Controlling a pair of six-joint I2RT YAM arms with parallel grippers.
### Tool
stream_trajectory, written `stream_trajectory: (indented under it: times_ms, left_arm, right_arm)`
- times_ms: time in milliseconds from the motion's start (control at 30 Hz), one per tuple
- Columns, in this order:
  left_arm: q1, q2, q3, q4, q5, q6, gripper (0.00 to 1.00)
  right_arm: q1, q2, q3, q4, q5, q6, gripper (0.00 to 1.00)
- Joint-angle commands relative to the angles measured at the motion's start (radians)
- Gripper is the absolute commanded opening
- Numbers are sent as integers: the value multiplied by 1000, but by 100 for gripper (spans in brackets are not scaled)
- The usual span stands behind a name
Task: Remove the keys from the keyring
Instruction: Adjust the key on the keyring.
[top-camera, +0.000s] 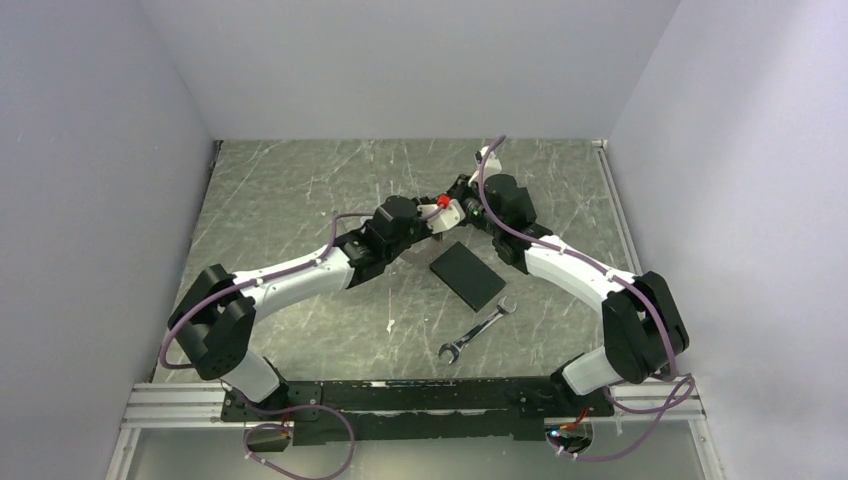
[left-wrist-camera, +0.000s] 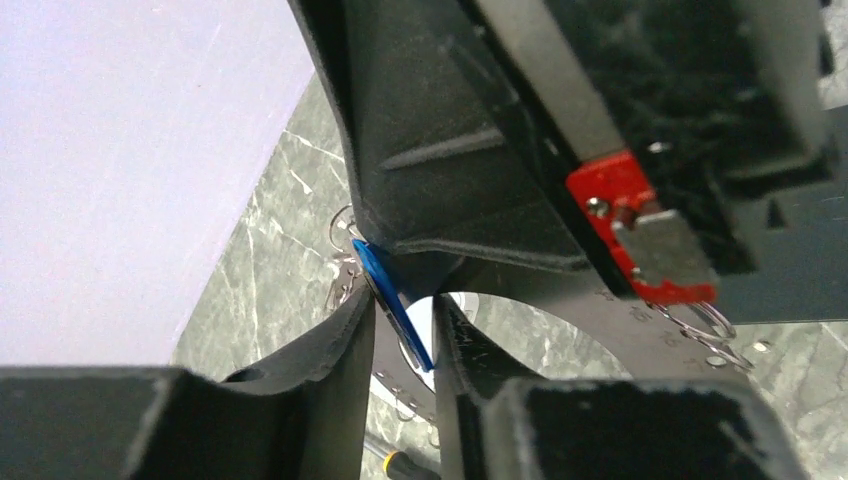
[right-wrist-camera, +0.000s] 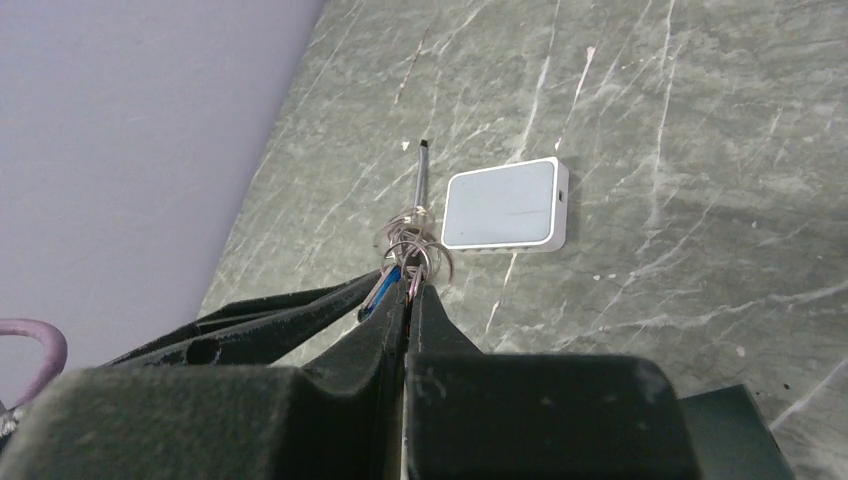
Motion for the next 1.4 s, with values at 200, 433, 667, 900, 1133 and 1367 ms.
stream_trajectory:
  times_ms: [200,433,667,900,1133,1367]
  left_arm:
    - [28,-56,21,-49,43,-55,13]
    - [61,-84,35,-93,94,-94,0]
    - [79,-85,64,-121,176,-127,0]
    - [97,-61,99,-184,234,-163,1]
    - [105,-51,113,-217,250,-168,12]
    - [106,-43,122,-236,273,-175,18]
  right_arm:
    - [3,-38,-10,92,-37,-1,0]
    - [2,-38,-28,130,-74,-10,0]
    - [3,-38,-53,193,-128,-19,0]
    - [3,-38,-79,266,-198,0,0]
    - [2,-41,-88,296,-219,2,0]
    - [1,-41,-96,322,-242,5,0]
